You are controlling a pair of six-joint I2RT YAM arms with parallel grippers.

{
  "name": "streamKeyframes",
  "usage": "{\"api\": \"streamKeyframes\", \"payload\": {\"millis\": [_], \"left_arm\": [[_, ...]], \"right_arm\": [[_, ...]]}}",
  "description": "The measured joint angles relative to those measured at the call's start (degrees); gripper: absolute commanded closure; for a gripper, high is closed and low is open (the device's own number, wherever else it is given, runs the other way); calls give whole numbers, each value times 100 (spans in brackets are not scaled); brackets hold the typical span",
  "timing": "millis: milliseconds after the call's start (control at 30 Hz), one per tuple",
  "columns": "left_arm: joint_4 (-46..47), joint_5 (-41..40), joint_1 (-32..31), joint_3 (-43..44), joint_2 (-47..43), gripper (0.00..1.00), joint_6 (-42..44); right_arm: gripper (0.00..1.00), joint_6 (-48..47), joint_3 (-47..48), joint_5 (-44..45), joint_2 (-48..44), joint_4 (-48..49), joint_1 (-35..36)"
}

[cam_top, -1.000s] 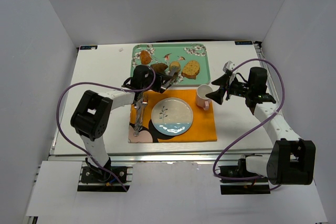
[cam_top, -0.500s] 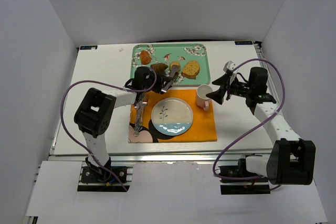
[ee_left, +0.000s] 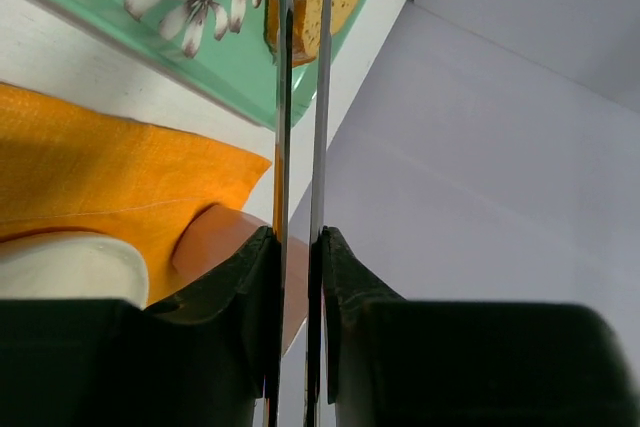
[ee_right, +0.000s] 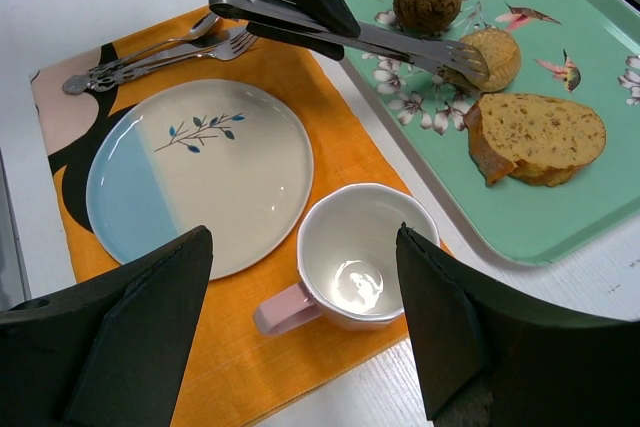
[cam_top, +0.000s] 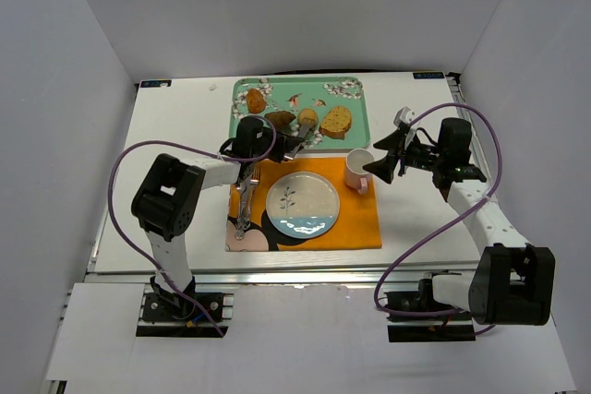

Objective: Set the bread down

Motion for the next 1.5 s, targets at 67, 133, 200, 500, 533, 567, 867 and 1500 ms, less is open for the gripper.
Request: {"api": "streamKeyframes", "payload": {"millis": [67,133,200,500,533,567,867,1500], "left_arm": [[-76,35,0,0,-48,94,138],[-212,107,0,0,-149,95,334],[-369,201,0,0,-315,97,557],[-1624,608,4,-358,-2218,99,1766],[-1904,658,4,-463,-2570,99,1884],[-2114,708,4,-575,-2887,99,1971],[-3462,1325,-46,-2767,-5608,92,1641],[-4581,1561,-131,-2715,-5101,37,2168]], "right_arm": [[22,0,0,-2,0,0,-17],[22,-2,0,-4,0,0,-22],[22,-2,0,-15,0,0,-22],[22,-68,0,-39,0,-35,-48],[22,-90,0,-42,0,-50,-48],[22,-111,0,-44,0,-50,-50],[22,-133,2,-151,9,-44,-52],[22,-129,2,-184,46,-46,-52]]}}
